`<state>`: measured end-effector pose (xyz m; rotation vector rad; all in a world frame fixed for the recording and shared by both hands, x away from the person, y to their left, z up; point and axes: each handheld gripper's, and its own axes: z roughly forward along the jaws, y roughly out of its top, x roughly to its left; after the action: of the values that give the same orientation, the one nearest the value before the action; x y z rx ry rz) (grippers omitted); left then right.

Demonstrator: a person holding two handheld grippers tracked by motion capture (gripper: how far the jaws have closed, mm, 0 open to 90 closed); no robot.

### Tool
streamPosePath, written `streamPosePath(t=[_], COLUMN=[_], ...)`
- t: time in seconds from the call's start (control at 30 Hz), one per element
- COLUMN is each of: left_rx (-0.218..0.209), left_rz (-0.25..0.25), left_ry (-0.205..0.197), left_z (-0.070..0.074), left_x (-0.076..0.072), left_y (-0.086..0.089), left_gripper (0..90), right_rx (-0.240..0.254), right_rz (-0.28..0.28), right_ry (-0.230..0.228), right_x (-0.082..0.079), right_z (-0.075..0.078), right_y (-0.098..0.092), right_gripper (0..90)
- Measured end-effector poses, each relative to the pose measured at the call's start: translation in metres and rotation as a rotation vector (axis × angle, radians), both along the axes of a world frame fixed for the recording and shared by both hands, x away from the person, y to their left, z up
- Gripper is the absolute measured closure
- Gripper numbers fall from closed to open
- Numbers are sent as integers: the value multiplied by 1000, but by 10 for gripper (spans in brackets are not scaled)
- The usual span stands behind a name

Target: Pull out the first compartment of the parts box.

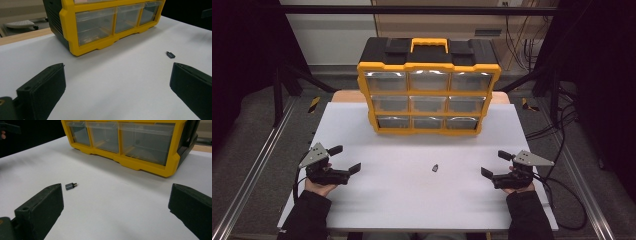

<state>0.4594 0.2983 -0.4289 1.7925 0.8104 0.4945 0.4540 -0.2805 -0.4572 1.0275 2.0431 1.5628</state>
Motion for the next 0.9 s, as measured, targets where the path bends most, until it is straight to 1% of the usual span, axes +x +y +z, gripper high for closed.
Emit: streamPosePath(t=[0.1,0.37,0.53,0.9], left_rx=[-3,7,26,46], left_rz=[3,2,-1,-9], left_ry=[-4,-9,-11,-19], left_z=[3,10,15,22], left_x=[-1,0,2,8], left_y=[-1,-6,-9,-14], left_gripper=[0,0,0,0], right_rx=[-1,-4,-2,-7], right_rz=[0,5,8,11], right_ry=[-5,-1,-3,-5], right_x=[0,0,0,0], right_z=[0,0,0,-1], right_y=[0,0,1,1], right_gripper=[5,5,5,5])
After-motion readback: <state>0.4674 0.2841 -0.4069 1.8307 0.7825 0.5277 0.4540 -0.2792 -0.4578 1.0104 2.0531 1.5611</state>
